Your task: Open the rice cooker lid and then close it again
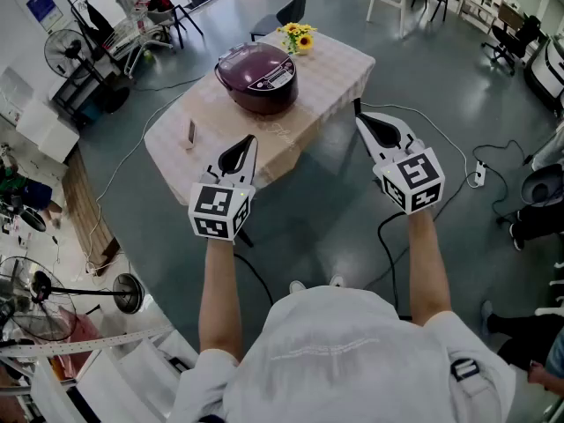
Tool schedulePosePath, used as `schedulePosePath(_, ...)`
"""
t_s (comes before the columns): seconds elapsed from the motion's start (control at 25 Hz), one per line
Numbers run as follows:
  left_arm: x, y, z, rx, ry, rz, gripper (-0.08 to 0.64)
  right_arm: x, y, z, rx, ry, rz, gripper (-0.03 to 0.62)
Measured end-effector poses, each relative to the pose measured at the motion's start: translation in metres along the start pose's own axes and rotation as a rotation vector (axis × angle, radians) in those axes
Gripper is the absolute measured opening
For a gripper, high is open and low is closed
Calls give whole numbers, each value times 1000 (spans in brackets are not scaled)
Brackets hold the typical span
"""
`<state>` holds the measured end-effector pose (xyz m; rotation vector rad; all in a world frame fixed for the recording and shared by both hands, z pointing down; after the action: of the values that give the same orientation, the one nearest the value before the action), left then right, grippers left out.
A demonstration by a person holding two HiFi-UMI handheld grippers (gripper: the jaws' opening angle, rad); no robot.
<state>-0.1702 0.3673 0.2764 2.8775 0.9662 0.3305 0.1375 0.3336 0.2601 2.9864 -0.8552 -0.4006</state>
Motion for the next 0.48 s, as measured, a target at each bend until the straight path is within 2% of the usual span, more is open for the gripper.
schedulePosePath(0.48,6,7,-2,-15,-8,3,14,7,0,-9,-1,23,14,23)
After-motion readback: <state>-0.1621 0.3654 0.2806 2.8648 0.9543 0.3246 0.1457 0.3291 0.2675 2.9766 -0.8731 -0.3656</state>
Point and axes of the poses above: the fingertips, and each gripper's own axes: y forward along the fingers, x to its right, z out of its top, the point moved 10 cm from there along -y, backward along the fingers, and after that the axes turned 8 degrees about -z, right-handed, at the moved point
